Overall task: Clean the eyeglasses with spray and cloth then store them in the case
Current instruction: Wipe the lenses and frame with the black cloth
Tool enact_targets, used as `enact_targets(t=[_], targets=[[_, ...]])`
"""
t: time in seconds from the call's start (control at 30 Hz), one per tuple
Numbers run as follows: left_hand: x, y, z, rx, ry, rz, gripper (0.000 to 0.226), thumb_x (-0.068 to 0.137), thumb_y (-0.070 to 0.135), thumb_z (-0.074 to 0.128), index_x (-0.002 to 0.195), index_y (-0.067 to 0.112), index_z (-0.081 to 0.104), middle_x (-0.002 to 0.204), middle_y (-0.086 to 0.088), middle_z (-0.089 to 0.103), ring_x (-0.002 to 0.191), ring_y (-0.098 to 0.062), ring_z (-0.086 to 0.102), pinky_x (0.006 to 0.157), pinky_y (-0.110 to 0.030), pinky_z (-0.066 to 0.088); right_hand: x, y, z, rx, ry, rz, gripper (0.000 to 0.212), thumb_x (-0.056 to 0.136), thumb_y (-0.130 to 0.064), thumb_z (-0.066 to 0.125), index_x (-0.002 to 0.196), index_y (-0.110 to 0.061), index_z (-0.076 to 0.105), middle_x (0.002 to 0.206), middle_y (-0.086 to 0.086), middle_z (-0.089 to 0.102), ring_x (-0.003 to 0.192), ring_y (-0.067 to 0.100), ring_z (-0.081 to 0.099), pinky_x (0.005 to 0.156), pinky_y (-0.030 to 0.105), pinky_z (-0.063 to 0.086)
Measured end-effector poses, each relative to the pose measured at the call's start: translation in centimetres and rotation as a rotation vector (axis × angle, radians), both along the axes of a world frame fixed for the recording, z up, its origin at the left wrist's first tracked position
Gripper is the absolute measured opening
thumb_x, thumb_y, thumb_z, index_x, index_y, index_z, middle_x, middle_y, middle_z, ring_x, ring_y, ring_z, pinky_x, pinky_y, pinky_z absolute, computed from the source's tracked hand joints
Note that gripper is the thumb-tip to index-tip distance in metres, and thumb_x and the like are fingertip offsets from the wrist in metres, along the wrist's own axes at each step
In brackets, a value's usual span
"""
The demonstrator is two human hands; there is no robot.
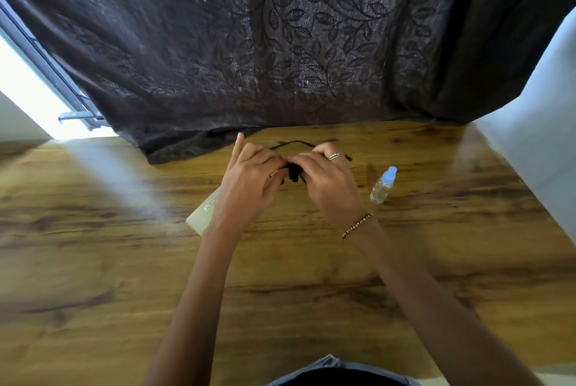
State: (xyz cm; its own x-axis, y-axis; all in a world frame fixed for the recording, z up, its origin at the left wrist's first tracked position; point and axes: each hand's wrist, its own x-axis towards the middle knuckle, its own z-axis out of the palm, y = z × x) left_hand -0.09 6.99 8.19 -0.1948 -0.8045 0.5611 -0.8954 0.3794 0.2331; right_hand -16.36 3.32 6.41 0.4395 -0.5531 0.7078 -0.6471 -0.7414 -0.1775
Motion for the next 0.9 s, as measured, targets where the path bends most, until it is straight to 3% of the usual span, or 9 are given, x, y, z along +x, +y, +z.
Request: enact_targets(t=[0.2,0.37,0.53,0.73,0.9], targets=[[0.4,-0.2,0.4,-0.031,0.016,-0.027,0.017,0.090,0.025,0.063,0.095,0.012,0.073,0.094,0.002,0.070,0.098,-0.021,0.056,0.118,-0.047,0.015,-0.9,-0.9,0.1,-0.019,-0.049,-0.016,0.022,0.079,0.005,0.069,0.097,-0.007,0.072,0.090,0.000,0.073,0.081,0.021,0.055,0.072,0.038,0.050],[0.6,-0.6,0.5,-0.047,0.051,-0.041,0.020,0.091,0.028,0.061,0.095,0.012,0.072,0.095,0.004,0.069,0.100,-0.016,0.053,0.119,-0.046,0.014,-2.5,-1.6,-0.4,0.023,-0.137,-0.076,0.023,0.088,-0.007,0.049,0.094,-0.005,0.071,0.086,0.001,0.074,0.083,0.013,0.045,0.069,0.038,0.049],[0.8,-0.7,0.5,-0.046,0.060,-0.044,0.017,0.090,0.026,0.063,0.095,0.013,0.073,0.094,0.004,0.070,0.101,-0.016,0.053,0.119,-0.045,0.016,-3.3,-2.1,0.0,0.057,-0.196,-0.131,0.024,0.083,-0.003,0.050,0.092,-0.004,0.071,0.083,0.001,0.074,0.085,0.012,0.045,0.069,0.041,0.050],[-0.3,-0.8,0.9,-0.031,0.057,-0.060,0.012,0.088,0.017,0.065,0.094,0.010,0.073,0.092,0.000,0.070,0.099,-0.023,0.055,0.117,-0.046,0.017,-0.6,-0.5,1.2,-0.056,-0.133,0.017,0.020,0.081,0.005,0.061,0.095,-0.004,0.073,0.092,0.001,0.074,0.084,0.016,0.048,0.076,0.026,0.043],[-0.1,-0.5,0.9,-0.055,0.055,-0.081,0.015,0.090,0.019,0.064,0.097,0.009,0.073,0.094,0.000,0.069,0.100,-0.022,0.055,0.118,-0.045,0.018,-0.8,-0.5,1.6,-0.065,-0.124,0.042,0.024,0.087,-0.008,0.050,0.092,-0.006,0.073,0.089,-0.001,0.074,0.079,0.020,0.054,0.076,0.025,0.042]])
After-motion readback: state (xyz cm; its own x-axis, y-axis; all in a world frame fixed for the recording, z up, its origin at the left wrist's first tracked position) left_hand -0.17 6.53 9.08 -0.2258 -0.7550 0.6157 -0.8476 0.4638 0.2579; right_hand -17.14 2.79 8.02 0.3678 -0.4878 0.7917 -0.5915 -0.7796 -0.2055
